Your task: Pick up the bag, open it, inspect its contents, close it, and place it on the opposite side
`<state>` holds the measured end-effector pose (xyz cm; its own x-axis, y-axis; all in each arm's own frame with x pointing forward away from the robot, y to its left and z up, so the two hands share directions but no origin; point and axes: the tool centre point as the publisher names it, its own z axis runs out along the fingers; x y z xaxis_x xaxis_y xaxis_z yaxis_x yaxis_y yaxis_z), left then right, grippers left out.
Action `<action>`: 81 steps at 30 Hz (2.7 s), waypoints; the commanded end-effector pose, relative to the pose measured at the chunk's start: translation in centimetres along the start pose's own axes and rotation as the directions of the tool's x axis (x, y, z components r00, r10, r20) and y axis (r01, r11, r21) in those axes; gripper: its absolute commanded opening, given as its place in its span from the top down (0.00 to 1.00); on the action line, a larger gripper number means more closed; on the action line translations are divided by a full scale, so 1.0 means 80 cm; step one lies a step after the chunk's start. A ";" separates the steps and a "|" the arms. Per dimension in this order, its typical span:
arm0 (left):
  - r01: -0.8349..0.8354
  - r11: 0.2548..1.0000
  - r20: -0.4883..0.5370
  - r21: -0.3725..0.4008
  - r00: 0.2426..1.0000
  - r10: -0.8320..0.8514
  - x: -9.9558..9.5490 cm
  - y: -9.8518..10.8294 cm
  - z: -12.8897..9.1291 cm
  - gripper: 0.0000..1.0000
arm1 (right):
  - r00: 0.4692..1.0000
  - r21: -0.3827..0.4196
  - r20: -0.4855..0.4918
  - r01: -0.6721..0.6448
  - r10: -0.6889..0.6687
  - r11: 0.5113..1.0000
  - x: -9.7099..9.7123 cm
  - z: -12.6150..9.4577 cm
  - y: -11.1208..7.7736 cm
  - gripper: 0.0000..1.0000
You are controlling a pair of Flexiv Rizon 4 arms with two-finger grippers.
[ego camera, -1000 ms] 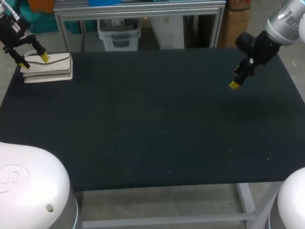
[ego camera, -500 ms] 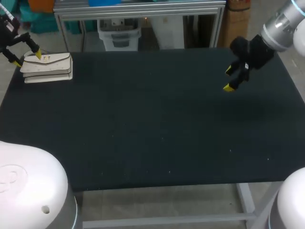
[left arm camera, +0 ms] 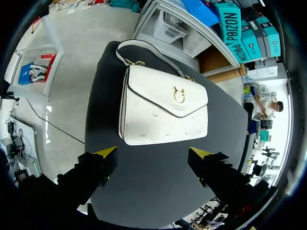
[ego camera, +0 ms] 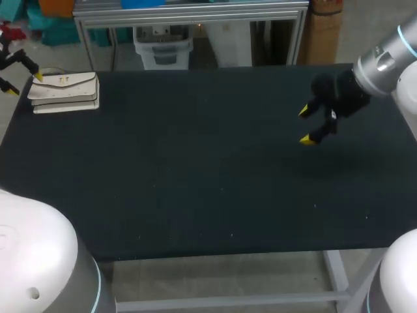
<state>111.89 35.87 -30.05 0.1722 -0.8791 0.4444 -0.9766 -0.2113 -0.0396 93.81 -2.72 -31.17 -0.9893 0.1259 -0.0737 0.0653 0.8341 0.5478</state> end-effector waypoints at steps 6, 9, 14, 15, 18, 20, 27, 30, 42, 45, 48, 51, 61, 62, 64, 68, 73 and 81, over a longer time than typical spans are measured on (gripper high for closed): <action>0.024 0.995 -0.078 -0.100 0.996 -0.032 -0.023 -0.044 0.014 0.00 | 0.999 -0.058 -0.031 0.037 -0.039 0.998 0.007 0.024 -0.004 0.00; 0.031 0.994 -0.089 -0.108 0.995 -0.041 -0.025 -0.047 0.018 0.00 | 0.997 -0.071 -0.054 0.050 -0.054 0.996 0.006 0.032 0.002 0.00; 0.038 0.992 -0.105 -0.117 0.993 -0.050 -0.025 -0.052 0.024 0.00 | 0.995 -0.082 -0.071 0.070 -0.076 0.994 0.006 0.041 0.008 0.00; 0.039 0.992 -0.105 -0.118 0.993 -0.052 -0.025 -0.053 0.025 0.00 | 0.994 -0.085 -0.075 0.073 -0.079 0.994 0.007 0.043 0.009 0.00; 0.041 0.992 -0.116 -0.120 0.992 -0.055 -0.025 -0.054 0.027 0.00 | 0.992 -0.091 -0.087 0.078 -0.086 0.993 0.009 0.048 0.010 0.00; 0.042 0.992 -0.119 -0.122 0.991 -0.057 -0.025 -0.055 0.029 0.00 | 0.991 -0.098 -0.097 0.080 -0.090 0.992 0.010 0.052 0.010 0.00; 0.055 0.987 -0.146 -0.151 0.986 -0.077 -0.027 -0.060 0.042 0.00 | 0.991 -0.098 -0.097 0.080 -0.090 0.992 0.010 0.052 0.010 0.00; 0.055 0.983 -0.156 -0.178 0.984 -0.083 -0.028 -0.063 0.050 0.08 | 0.991 -0.098 -0.097 0.080 -0.090 0.992 0.010 0.052 0.010 0.00; 0.057 0.964 -0.208 -0.260 0.972 -0.113 -0.027 -0.045 0.063 0.46 | 0.991 -0.098 -0.097 0.080 -0.090 0.992 0.010 0.052 0.010 0.00; 0.058 0.959 -0.198 -0.276 0.973 -0.116 -0.028 -0.045 0.070 0.65 | 0.991 -0.098 -0.097 0.080 -0.090 0.992 0.010 0.052 0.010 0.00; 0.059 0.958 -0.197 -0.282 0.973 -0.118 -0.027 -0.045 0.073 1.00 | 0.991 -0.098 -0.097 0.080 -0.090 0.992 0.010 0.052 0.010 0.00; 0.048 0.954 -0.210 -0.295 0.971 -0.113 -0.023 -0.042 0.075 1.00 | 0.991 -0.098 -0.097 0.080 -0.090 0.992 0.010 0.052 0.010 0.00; -0.041 0.940 -0.290 -0.339 0.955 -0.063 0.018 0.001 0.083 1.00 | 0.991 -0.098 -0.097 0.080 -0.090 0.992 0.010 0.052 0.010 0.00; -0.058 0.939 -0.299 -0.339 0.953 -0.049 0.024 0.006 0.084 1.00 | 0.991 -0.098 -0.097 0.080 -0.090 0.992 0.010 0.052 0.010 0.00; -0.084 0.937 -0.322 -0.339 0.946 -0.032 0.035 0.017 0.087 1.00 | 0.991 -0.098 -0.097 0.080 -0.090 0.992 0.010 0.052 0.010 0.00; -0.118 0.935 -0.337 -0.336 0.941 -0.003 0.056 0.037 0.093 1.00 | 0.991 -0.098 -0.097 0.080 -0.090 0.992 0.010 0.052 0.010 0.00; -0.134 0.942 -0.355 -0.307 0.935 0.017 0.076 0.062 0.099 1.00 | 0.991 -0.098 -0.097 0.080 -0.090 0.992 0.010 0.052 0.010 0.00; -0.117 0.967 -0.401 -0.226 0.916 0.017 0.110 0.104 0.117 1.00 | 0.991 -0.098 -0.097 0.080 -0.090 0.992 0.010 0.052 0.010 0.00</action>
<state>106.39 23.20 -34.55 0.0921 -0.6451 0.7585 -0.9956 -0.0465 0.0814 93.56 0.31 -34.17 -0.9992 -0.0003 -0.0411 -0.0257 0.7859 0.6179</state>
